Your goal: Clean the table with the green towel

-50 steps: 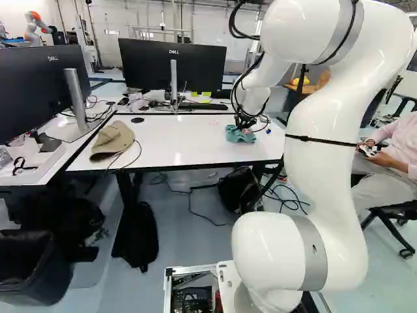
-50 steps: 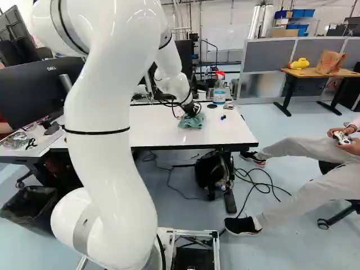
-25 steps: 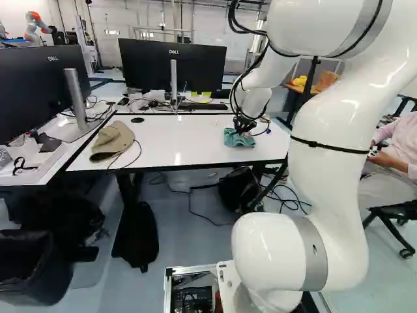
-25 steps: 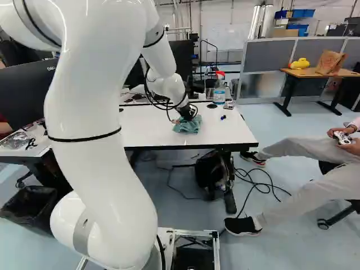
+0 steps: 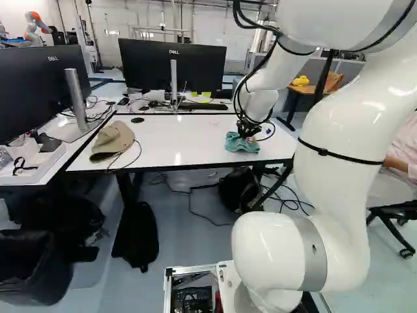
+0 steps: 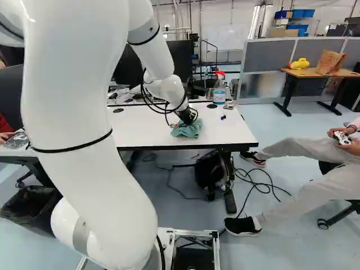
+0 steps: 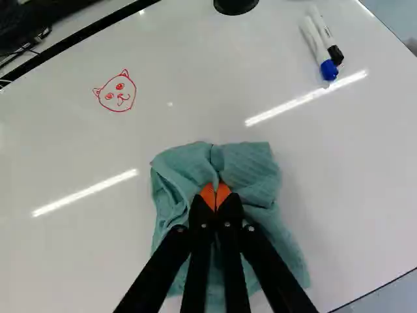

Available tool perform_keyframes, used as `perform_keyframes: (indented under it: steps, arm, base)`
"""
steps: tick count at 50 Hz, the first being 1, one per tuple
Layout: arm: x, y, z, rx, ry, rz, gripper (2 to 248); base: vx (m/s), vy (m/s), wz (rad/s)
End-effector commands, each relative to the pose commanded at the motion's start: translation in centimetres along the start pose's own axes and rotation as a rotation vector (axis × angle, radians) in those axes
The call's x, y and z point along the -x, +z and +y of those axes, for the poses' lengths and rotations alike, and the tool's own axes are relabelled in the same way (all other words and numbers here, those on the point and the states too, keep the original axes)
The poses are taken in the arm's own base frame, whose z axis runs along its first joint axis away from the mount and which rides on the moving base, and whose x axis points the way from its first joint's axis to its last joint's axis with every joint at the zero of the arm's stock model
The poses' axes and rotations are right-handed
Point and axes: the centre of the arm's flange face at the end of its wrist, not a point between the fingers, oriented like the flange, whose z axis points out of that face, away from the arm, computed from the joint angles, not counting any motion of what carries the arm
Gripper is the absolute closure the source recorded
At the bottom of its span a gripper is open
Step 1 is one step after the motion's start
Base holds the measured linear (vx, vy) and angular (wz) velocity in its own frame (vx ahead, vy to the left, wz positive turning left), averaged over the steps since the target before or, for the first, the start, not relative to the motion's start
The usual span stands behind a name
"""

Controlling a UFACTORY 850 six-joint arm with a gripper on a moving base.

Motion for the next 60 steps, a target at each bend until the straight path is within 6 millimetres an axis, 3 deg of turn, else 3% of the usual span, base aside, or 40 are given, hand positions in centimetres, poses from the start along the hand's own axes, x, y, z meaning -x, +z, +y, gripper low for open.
perform_keyframes:
  steps: [35,60]
  arm:
    - [-3.1,1.5,4.8,0.055,0.082,0.023,227]
    - [-6.5,4.3,3.6,0.042,0.067,0.043,227]
  base:
    - [0.000,0.000,0.000]
    - [0.000,0.000,0.000]
